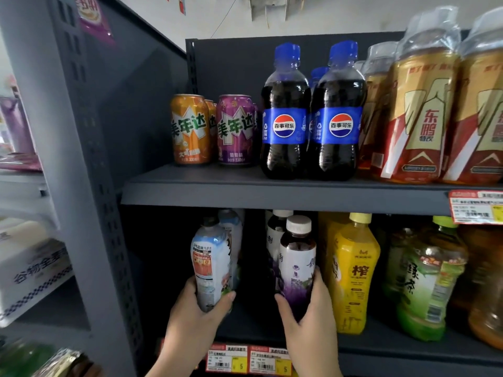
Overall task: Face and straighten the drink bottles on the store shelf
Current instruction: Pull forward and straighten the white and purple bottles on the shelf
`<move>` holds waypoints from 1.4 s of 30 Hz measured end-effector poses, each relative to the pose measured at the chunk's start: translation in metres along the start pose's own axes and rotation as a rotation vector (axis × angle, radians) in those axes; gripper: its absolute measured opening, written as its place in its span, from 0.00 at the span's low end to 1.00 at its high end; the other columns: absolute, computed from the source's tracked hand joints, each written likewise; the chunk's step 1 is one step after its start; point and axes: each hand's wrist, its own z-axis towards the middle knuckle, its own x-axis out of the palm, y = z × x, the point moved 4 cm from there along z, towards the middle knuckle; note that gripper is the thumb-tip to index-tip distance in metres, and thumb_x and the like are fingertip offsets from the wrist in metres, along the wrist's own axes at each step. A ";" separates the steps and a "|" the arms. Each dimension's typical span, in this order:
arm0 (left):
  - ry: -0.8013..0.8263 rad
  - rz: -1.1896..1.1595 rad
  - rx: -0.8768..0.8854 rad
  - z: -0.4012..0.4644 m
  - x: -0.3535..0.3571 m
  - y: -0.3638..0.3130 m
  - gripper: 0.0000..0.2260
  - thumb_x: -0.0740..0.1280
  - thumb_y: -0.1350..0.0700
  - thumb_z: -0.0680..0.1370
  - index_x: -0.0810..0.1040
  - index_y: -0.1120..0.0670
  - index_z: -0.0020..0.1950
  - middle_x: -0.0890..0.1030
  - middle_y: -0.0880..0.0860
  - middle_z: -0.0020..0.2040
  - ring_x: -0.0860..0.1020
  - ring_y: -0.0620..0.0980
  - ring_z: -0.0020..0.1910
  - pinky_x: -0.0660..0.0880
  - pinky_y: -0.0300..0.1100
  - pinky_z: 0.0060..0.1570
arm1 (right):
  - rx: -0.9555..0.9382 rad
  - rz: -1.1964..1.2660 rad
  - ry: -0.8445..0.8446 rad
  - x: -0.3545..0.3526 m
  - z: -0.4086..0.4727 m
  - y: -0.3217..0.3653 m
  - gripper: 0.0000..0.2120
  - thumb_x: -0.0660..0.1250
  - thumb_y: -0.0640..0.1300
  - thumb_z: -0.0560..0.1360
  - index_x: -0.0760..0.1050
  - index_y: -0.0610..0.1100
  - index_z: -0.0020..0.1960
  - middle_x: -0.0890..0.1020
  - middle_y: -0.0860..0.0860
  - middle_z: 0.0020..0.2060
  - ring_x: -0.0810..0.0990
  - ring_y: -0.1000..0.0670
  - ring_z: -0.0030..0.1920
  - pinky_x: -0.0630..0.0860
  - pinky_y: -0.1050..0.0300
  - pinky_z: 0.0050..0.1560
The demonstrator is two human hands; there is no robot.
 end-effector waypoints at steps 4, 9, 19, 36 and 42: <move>-0.022 -0.012 -0.023 0.002 -0.005 0.003 0.20 0.75 0.39 0.67 0.72 0.36 0.55 0.80 0.29 0.47 0.78 0.29 0.43 0.73 0.33 0.39 | -0.179 -0.157 -0.199 -0.002 -0.011 0.012 0.45 0.77 0.37 0.68 0.56 0.42 0.78 0.65 0.40 0.74 0.64 0.42 0.74 0.67 0.49 0.66; -0.044 -0.010 -0.010 0.004 -0.004 0.005 0.23 0.76 0.43 0.67 0.72 0.40 0.59 0.82 0.41 0.48 0.79 0.35 0.46 0.73 0.36 0.40 | -0.551 -0.082 -0.061 0.017 -0.032 0.044 0.42 0.71 0.40 0.72 0.54 0.49 0.80 0.63 0.49 0.77 0.63 0.50 0.76 0.67 0.60 0.69; -0.044 -0.026 0.032 0.003 -0.001 -0.001 0.22 0.77 0.52 0.70 0.74 0.47 0.60 0.82 0.44 0.49 0.79 0.36 0.47 0.72 0.36 0.44 | -0.013 0.078 0.316 0.081 0.016 0.039 0.41 0.69 0.49 0.77 0.46 0.52 0.80 0.57 0.56 0.78 0.50 0.65 0.72 0.45 0.73 0.68; -0.054 -0.067 0.034 0.005 0.001 0.003 0.24 0.78 0.55 0.69 0.74 0.49 0.62 0.83 0.47 0.51 0.81 0.40 0.49 0.74 0.37 0.48 | 0.128 0.245 0.520 0.114 0.029 0.028 0.34 0.68 0.51 0.76 0.56 0.56 0.78 0.76 0.60 0.67 0.73 0.60 0.66 0.71 0.58 0.66; -0.031 -0.077 0.042 0.006 -0.001 0.006 0.22 0.77 0.51 0.70 0.73 0.45 0.61 0.83 0.44 0.49 0.78 0.30 0.45 0.72 0.30 0.41 | 0.097 0.225 0.465 0.113 0.033 0.027 0.27 0.71 0.51 0.73 0.68 0.55 0.71 0.72 0.58 0.61 0.72 0.57 0.63 0.69 0.64 0.61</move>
